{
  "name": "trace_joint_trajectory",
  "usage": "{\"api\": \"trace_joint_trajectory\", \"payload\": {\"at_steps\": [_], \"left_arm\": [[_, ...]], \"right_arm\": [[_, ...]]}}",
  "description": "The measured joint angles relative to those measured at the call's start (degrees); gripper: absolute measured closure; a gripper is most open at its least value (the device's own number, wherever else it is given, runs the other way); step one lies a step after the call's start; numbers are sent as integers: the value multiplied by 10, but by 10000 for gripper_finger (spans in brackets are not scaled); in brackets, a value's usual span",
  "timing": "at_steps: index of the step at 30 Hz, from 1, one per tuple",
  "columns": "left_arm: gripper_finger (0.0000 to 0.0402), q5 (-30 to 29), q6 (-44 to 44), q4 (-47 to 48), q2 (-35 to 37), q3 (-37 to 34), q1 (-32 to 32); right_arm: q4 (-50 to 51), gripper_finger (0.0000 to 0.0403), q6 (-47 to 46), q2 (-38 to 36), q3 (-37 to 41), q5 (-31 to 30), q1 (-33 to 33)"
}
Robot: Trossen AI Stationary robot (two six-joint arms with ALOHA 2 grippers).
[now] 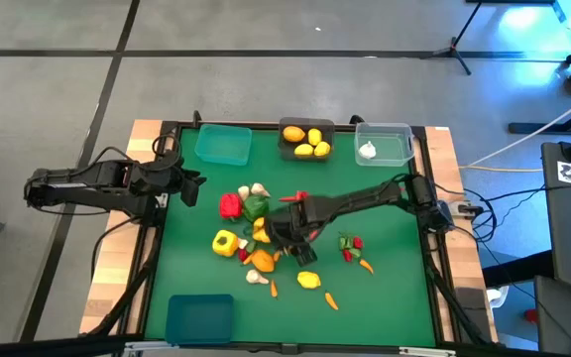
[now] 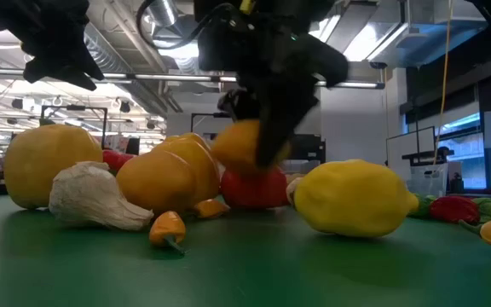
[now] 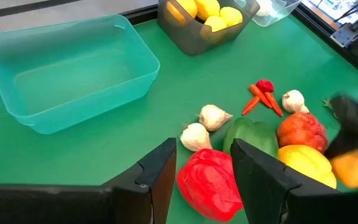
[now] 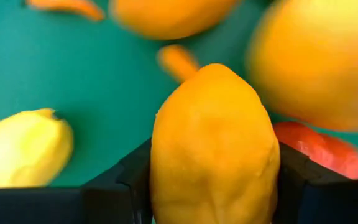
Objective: Sort produce into baskets
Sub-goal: Put the yellow lemon into the black bin
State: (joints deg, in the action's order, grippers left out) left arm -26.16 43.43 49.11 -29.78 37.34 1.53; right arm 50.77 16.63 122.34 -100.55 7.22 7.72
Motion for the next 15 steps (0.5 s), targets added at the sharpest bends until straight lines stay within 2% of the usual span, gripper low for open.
{"api": "trace_joint_trajectory", "payload": {"at_steps": [9,15], "left_arm": [[251,0,-1,0,0,0,0],[251,0,0,0,0,0,0]], "right_arm": [[2,200,20,-81,-36,-44,-117],[-18,199,32,-97,-62,-87,-222]]}}
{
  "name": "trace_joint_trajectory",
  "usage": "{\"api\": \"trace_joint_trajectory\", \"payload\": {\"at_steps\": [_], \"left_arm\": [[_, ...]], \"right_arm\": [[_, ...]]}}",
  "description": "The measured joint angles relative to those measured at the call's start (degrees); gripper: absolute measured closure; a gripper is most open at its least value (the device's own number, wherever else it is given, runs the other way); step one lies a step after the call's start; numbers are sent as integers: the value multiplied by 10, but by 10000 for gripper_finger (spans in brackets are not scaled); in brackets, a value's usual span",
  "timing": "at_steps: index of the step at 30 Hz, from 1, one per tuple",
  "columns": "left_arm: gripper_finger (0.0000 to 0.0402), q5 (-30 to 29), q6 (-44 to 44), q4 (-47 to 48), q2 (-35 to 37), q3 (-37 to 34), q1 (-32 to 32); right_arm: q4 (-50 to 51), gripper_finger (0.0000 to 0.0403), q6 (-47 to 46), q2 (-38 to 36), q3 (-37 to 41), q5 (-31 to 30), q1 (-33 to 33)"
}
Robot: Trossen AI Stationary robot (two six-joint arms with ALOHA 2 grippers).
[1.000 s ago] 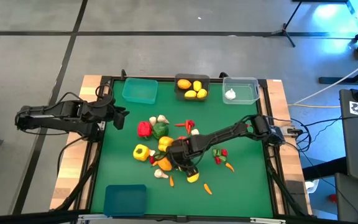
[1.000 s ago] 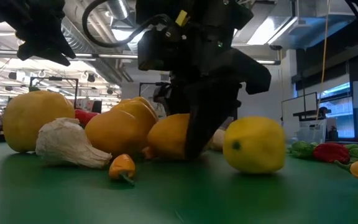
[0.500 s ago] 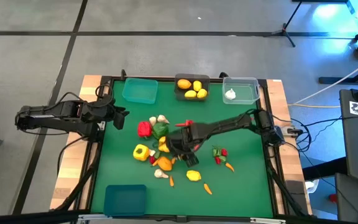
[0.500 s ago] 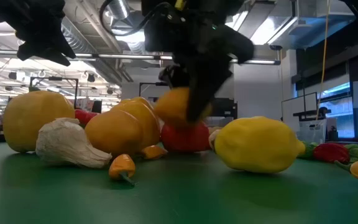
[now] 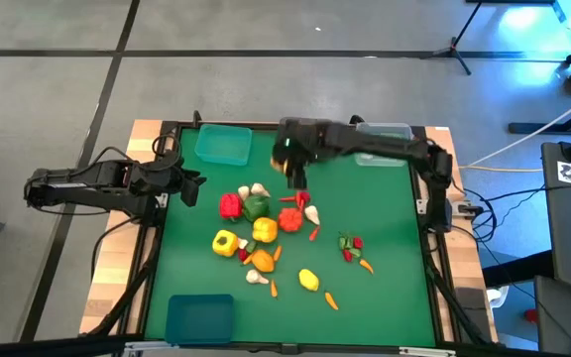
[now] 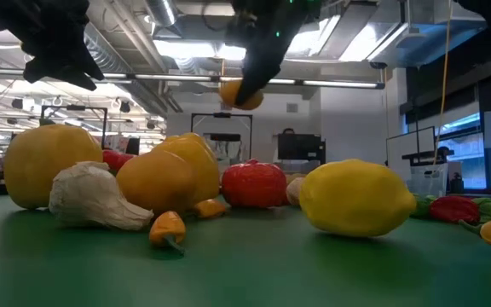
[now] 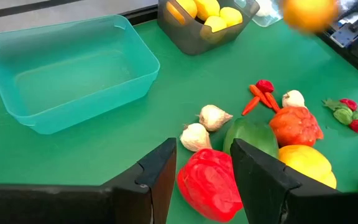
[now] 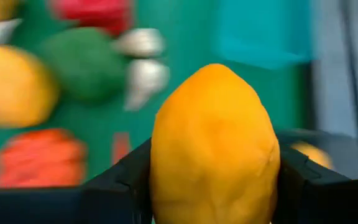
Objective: Sort produce into baskets
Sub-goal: Put the yellow lemon into the black bin
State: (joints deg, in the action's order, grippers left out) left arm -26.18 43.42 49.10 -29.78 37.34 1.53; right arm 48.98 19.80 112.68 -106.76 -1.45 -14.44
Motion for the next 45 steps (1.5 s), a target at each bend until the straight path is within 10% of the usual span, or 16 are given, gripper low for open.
{"api": "trace_joint_trajectory", "payload": {"at_steps": [11,45], "left_arm": [[251,-7,1,0,0,0,0],[251,-11,10,0,0,0,0]], "right_arm": [[-82,197,-47,40,-1,25,-123],[-55,174,-94,115,-1,86,-171]]}}
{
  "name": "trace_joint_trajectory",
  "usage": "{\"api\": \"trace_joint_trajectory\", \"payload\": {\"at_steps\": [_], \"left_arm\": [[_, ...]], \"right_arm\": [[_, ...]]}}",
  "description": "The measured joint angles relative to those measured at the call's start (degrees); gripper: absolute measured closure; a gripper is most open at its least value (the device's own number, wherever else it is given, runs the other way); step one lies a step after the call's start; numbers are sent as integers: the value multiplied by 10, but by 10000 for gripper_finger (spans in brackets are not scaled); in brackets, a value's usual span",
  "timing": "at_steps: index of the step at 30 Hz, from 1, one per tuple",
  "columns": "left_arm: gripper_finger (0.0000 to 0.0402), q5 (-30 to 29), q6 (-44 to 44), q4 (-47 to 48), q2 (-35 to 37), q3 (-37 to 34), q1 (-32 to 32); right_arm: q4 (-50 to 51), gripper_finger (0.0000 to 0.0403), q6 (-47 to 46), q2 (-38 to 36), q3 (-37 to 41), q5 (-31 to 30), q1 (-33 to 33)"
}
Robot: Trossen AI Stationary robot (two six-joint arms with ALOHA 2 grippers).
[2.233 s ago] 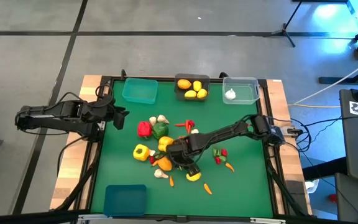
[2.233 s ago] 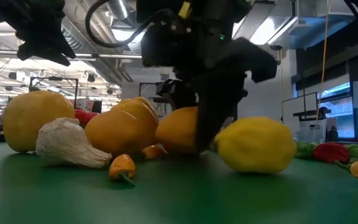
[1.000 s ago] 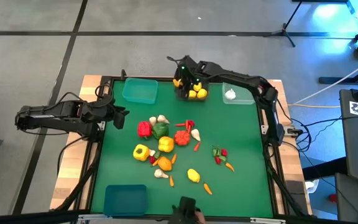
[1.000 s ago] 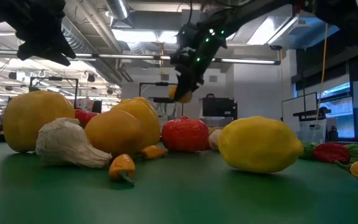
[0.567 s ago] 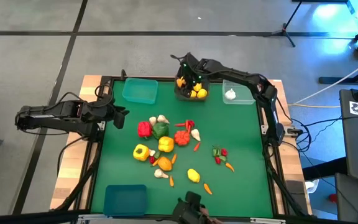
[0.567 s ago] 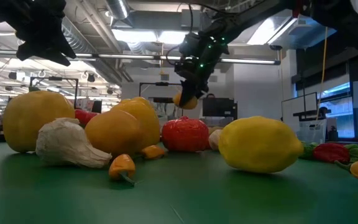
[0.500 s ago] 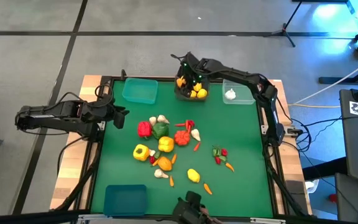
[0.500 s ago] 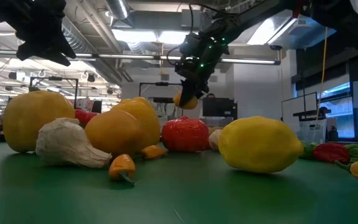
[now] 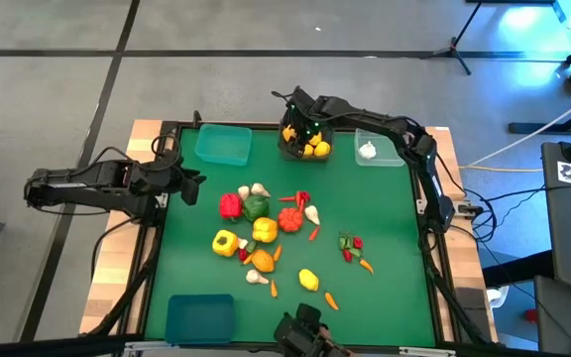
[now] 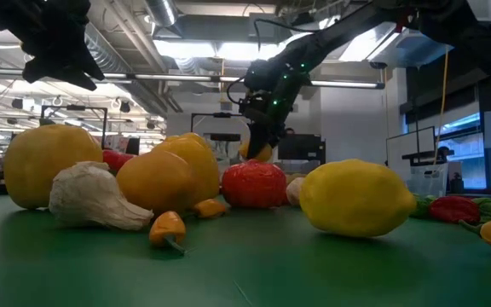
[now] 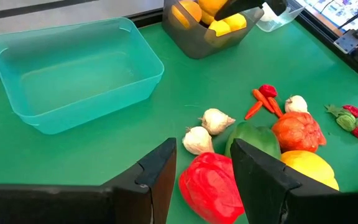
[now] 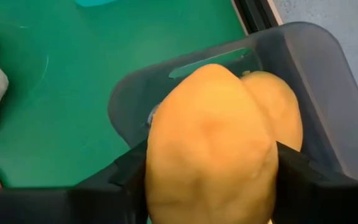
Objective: Sort produce into baskets
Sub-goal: Put the yellow lemon into the black bin
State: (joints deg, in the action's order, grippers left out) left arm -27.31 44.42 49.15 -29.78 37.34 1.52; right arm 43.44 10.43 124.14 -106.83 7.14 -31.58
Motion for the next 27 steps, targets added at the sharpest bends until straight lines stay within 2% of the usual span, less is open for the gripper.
{"api": "trace_joint_trajectory", "payload": {"at_steps": [8,15,23,27], "left_arm": [[251,0,-2,0,0,0,0],[251,0,0,0,0,0,0],[251,0,-5,0,0,0,0],[251,0,-5,0,0,0,0]], "right_arm": [[0,104,-3,4,0,1,0],[7,96,-1,1,0,3,0],[40,105,3,-84,0,96,15],[96,105,-10,-148,-1,153,49]]}}
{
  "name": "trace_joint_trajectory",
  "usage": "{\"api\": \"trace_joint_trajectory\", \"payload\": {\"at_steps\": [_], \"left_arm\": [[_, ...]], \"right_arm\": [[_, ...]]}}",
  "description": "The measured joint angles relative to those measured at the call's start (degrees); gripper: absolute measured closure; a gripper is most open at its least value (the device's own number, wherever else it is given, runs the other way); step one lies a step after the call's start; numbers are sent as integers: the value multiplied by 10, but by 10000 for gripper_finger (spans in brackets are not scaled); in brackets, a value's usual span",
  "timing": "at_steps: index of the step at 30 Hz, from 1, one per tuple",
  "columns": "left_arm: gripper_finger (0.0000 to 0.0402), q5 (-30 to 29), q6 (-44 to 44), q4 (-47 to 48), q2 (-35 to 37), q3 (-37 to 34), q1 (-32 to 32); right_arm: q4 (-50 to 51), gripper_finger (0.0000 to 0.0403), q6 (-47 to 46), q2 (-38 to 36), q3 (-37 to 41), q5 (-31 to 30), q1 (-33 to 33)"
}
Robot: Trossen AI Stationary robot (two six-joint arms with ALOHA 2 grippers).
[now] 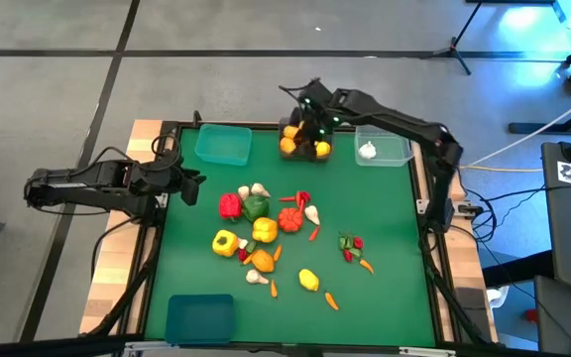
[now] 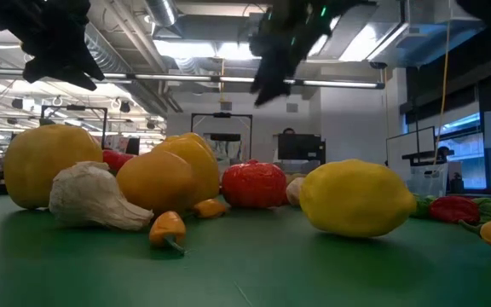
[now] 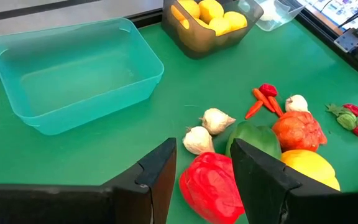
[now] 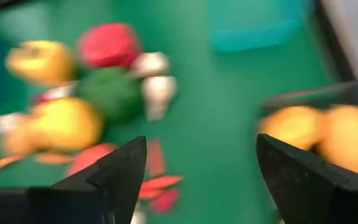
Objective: Sort produce into baskets
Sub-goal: Put the yellow lemon into the black bin
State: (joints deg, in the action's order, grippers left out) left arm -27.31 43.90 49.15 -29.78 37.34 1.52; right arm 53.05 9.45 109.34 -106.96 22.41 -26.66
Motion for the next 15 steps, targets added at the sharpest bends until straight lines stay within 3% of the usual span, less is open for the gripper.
{"api": "trace_joint_trajectory", "payload": {"at_steps": [9,11,15], "left_arm": [[251,0,-10,0,0,0,0],[251,0,-9,0,0,0,0],[251,0,-9,0,0,0,0]], "right_arm": [[100,105,-50,-60,0,9,190],[111,105,-72,-59,1,-21,241],[129,105,-144,-41,1,-145,335]]}}
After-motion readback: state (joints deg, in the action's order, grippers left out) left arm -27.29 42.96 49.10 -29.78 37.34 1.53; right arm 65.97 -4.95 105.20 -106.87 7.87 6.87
